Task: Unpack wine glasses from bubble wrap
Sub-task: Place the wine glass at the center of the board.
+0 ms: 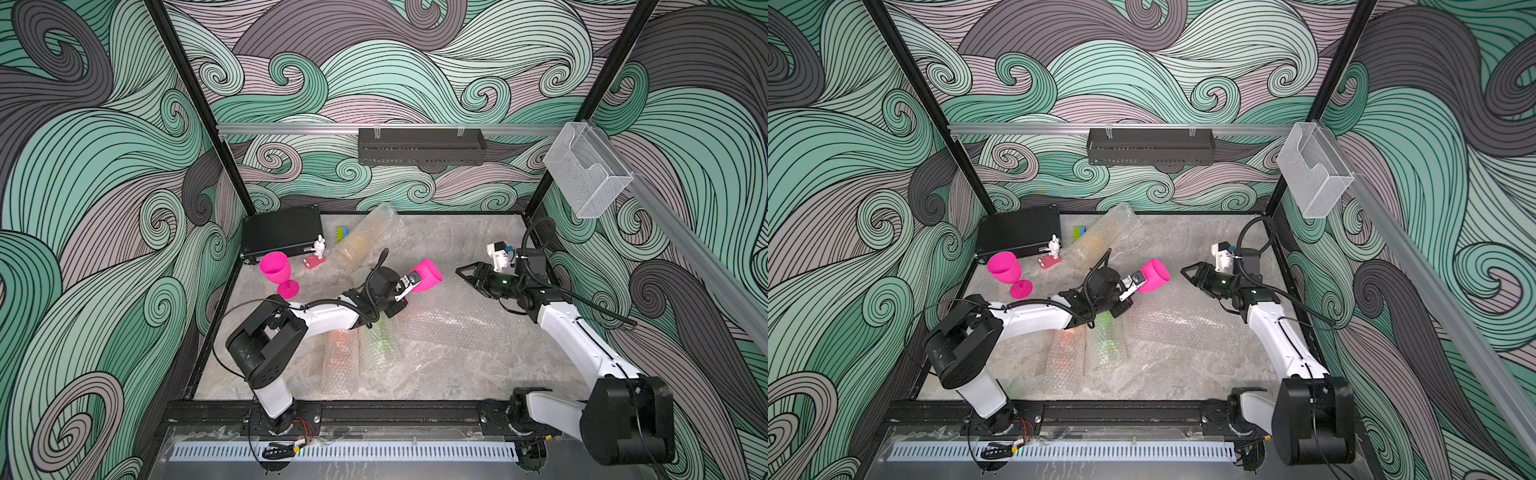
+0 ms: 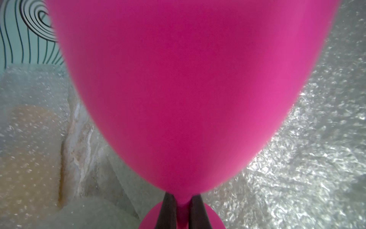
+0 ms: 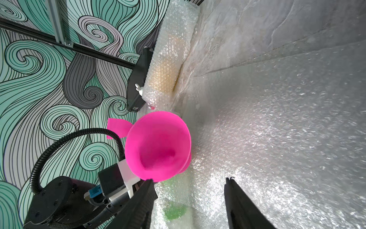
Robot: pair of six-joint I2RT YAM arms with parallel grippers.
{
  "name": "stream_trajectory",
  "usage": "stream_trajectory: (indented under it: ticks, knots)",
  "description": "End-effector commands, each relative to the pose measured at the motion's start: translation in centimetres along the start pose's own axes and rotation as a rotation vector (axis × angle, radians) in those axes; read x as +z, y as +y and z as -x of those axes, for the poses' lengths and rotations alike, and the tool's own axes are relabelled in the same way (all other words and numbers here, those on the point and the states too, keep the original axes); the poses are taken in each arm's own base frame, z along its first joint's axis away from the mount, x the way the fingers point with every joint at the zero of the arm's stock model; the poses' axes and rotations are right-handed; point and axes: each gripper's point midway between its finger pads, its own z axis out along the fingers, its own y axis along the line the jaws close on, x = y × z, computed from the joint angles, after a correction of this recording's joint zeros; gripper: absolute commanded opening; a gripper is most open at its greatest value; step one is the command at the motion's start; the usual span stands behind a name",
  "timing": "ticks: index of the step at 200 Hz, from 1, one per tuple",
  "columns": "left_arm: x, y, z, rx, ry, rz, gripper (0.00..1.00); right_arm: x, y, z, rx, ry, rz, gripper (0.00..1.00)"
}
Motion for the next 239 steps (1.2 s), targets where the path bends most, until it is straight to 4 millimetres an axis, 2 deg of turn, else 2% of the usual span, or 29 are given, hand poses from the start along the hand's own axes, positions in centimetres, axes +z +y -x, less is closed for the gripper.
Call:
stream_trajectory:
  ticks: [1,49,117,139,161,178,199,215,239]
  knots:
    - [-1.1,1.8,3.9,0.12,-0.121,0.115,0.0,0.4,1.7,0.0,-0.015,0.026,0.059,0.6]
    - [-1.8,1.3,5.2,0.152,-0.167,0.144,0.0,1.2,1.8,-1.2,-0.035,0.077,0.052,0.54]
    - [-2.5,1.7,6.0,0.16,-0.204,0.176,0.0,2.1,1.9,-2.3,-0.036,0.124,0.066,0.24]
    - [-2.4,1.6,6.0,0.192,-0.201,0.199,0.0,2.2,2.0,-2.2,-0.036,0.118,0.063,0.07]
    - [-2.3,1.5,6.3,0.266,-0.2,0.248,0.0,2.4,1.9,-2.2,-0.03,0.123,0.06,0.0]
    - [-2.1,1.9,6.4,0.287,-0.184,0.31,0.0,2.6,1.7,-2.1,-0.025,0.12,0.056,0.0]
    - [-2.0,2.2,6.5,0.275,-0.176,0.345,0.15,2.6,1.3,-1.8,-0.025,0.106,0.031,0.0]
    - [-2.2,2.0,6.4,0.269,-0.18,0.332,0.37,2.6,1.1,-1.4,-0.038,0.091,0.005,0.0]
    - [-2.9,2.1,6.8,0.227,-0.195,0.32,0.51,2.5,0.7,-0.4,-0.055,0.064,-0.036,0.0]
